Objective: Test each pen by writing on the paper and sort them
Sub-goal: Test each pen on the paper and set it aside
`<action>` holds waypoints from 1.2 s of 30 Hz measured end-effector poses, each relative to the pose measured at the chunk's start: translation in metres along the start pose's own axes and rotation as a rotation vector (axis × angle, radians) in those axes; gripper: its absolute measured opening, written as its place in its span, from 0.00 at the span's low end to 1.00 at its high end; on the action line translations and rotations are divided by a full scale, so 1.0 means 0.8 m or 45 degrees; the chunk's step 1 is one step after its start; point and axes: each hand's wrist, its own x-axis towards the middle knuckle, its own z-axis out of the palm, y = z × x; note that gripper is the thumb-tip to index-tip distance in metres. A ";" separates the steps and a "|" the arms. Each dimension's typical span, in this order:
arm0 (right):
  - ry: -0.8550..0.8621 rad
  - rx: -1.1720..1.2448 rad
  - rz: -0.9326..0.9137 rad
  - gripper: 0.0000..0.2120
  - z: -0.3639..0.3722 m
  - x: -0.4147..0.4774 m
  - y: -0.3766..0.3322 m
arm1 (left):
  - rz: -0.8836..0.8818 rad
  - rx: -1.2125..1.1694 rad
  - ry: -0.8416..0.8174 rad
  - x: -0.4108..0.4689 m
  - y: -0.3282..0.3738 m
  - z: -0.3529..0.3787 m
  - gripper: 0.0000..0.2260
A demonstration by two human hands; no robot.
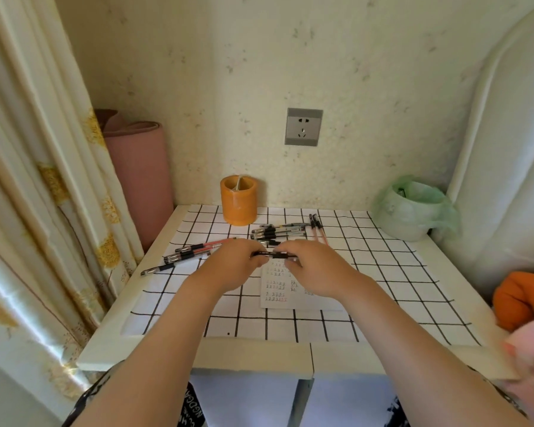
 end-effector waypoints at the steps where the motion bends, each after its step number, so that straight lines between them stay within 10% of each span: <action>1: -0.010 0.004 -0.015 0.13 0.003 -0.003 -0.003 | 0.027 0.008 0.017 0.000 0.003 0.001 0.05; 28: -0.088 -0.088 0.047 0.10 0.011 -0.015 0.022 | 0.118 -0.198 -0.121 0.018 0.001 0.030 0.03; 36: -0.061 0.814 0.286 0.16 0.011 -0.015 0.055 | -0.046 0.098 -0.131 0.033 -0.013 0.036 0.04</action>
